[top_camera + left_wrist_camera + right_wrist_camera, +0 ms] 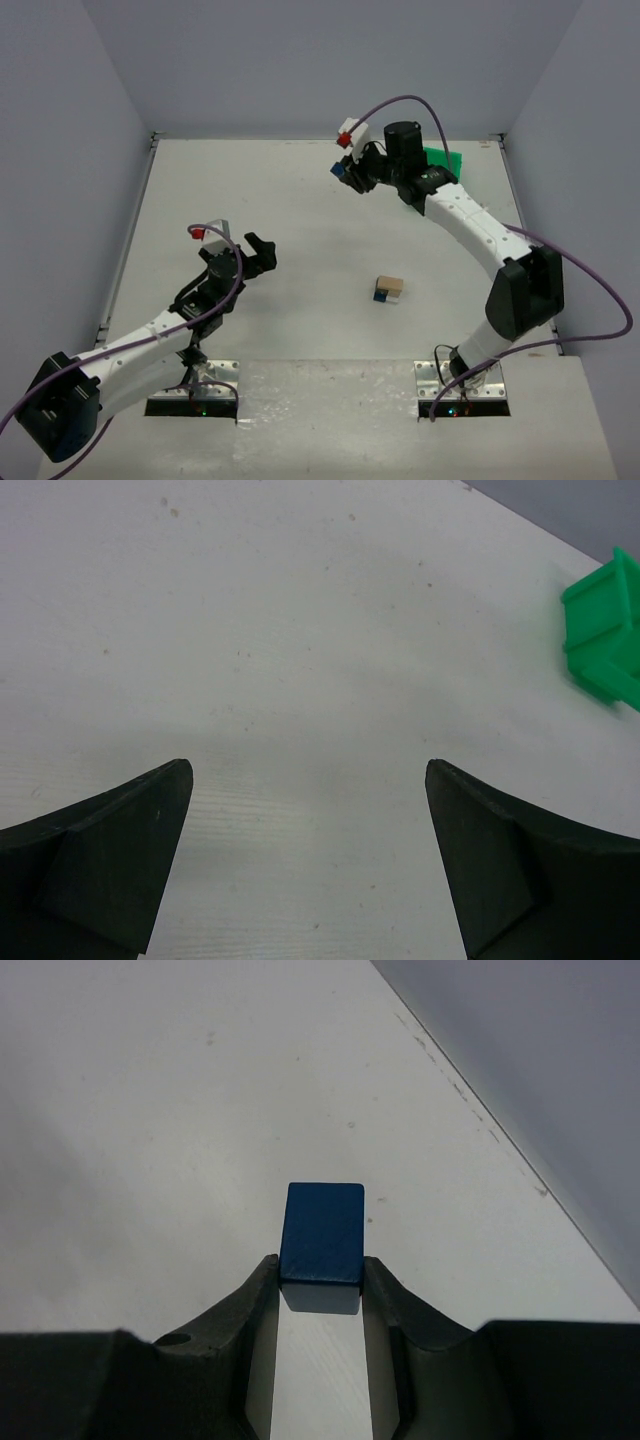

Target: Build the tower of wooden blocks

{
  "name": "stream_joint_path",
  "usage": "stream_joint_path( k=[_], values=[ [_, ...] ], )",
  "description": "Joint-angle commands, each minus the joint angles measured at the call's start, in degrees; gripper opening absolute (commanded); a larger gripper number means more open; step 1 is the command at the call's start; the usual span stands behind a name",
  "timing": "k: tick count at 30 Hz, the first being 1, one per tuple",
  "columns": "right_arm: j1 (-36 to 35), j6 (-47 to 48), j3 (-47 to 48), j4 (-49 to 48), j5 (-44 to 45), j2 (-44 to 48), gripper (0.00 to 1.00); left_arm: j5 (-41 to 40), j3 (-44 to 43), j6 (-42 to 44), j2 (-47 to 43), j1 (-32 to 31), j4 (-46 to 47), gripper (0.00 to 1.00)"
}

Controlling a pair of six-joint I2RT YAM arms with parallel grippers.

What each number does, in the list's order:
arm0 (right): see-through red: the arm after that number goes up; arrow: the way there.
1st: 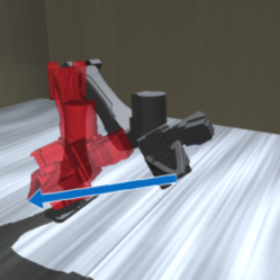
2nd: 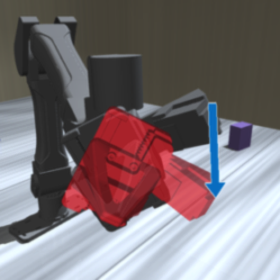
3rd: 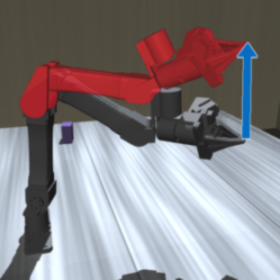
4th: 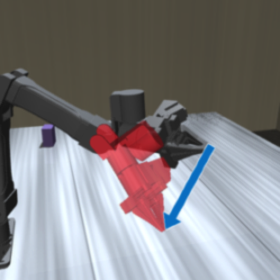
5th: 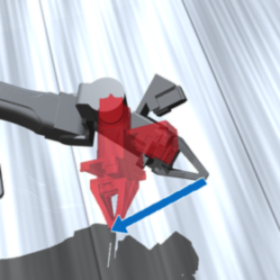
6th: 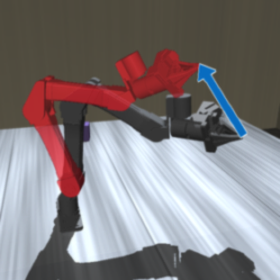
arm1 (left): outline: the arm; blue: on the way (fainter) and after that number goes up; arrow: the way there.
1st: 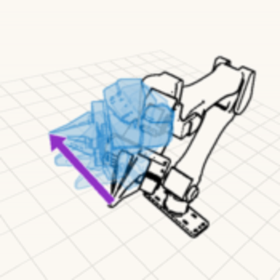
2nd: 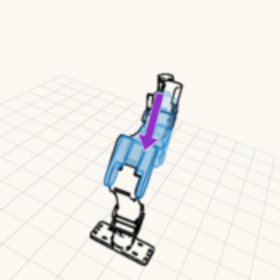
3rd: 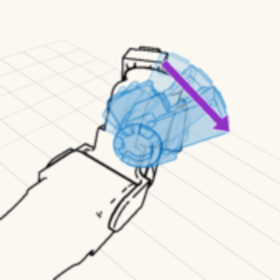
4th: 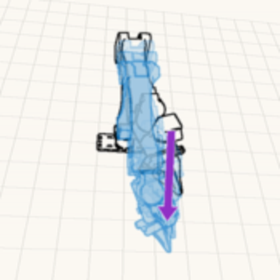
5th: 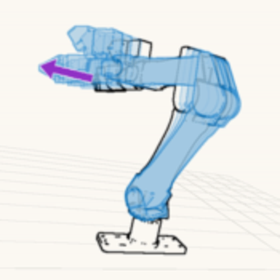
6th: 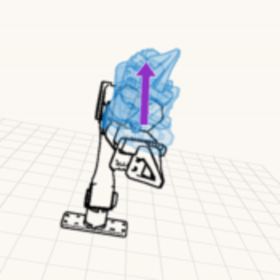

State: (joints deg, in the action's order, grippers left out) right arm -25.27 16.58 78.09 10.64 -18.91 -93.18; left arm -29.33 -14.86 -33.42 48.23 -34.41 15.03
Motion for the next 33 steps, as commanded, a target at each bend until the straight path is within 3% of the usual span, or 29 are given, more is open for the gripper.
stream_joint_path(
  k=[1, 5, 13, 21, 33],
  values=[
    [2.66, 23.16, 3.07, 20.10, -14.34, 4.02, 0.00, -1.42, -4.08, 1.06, -0.54, 0.15, -1.26, 1.00],
    [2.68, 30.87, -0.99, 31.00, -13.00, 9.15, 0.00, -4.49, -5.71, 0.47, 0.72, 0.14, -2.38, 1.00],
    [2.59, 25.76, -17.78, 31.42, -4.70, 20.83, 0.01, -9.73, -10.53, -1.69, 9.08, 0.21, -1.89, 1.00],
    [2.59, 22.05, -25.77, 28.27, -1.18, 22.12, 0.04, -8.90, -15.98, -0.69, 16.90, 0.05, -2.90, 1.00],
    [2.62, 21.39, -28.64, 27.25, -2.51, 19.61, 0.06, -12.05, -15.06, 2.44, 10.74, 0.05, -4.40, 1.00]
  ],
)
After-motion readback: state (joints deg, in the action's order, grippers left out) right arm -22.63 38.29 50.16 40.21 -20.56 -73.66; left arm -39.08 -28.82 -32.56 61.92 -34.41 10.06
